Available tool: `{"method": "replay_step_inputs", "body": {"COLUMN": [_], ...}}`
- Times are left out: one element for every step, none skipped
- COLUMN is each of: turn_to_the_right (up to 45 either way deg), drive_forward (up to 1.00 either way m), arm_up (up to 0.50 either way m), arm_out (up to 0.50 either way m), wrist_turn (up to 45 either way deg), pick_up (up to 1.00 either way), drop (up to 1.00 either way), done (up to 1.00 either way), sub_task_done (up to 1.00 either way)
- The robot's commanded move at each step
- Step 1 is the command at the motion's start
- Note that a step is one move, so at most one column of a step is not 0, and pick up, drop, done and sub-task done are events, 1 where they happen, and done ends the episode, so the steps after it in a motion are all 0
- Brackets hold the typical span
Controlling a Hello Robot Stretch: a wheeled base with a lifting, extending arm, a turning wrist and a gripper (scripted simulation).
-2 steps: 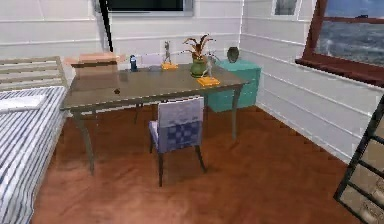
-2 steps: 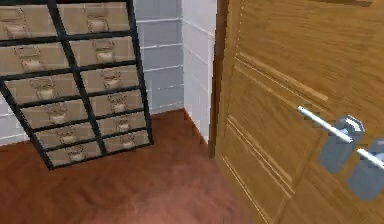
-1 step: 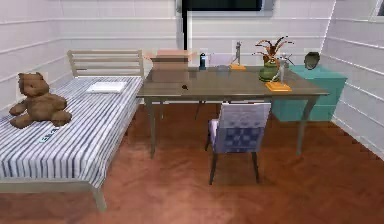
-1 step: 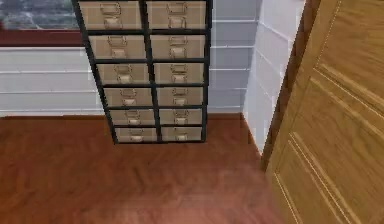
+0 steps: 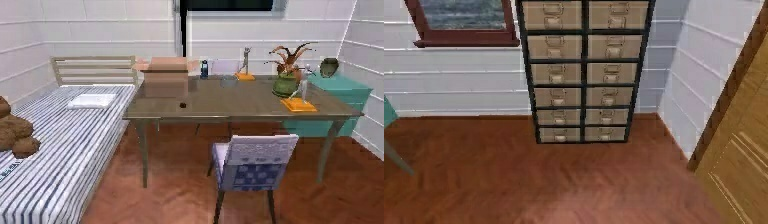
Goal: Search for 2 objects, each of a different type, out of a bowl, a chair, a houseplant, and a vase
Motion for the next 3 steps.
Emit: {"method": "replay_step_inputs", "body": {"turn_to_the_right": [-30.0, 0.0, 45.0], "drive_forward": [0.00, 0.30, 0.00], "arm_up": [0.00, 0.00, 0.00], "arm_out": [0.00, 0.00, 0.00], "wrist_turn": [0.0, 0.0, 0.0], "pick_up": [0.00, 0.00, 0.00], "drop": [0.00, 0.00, 0.00], "done": [0.00, 0.00, 0.00], "sub_task_done": [0.00, 0.00, 0.00]}}
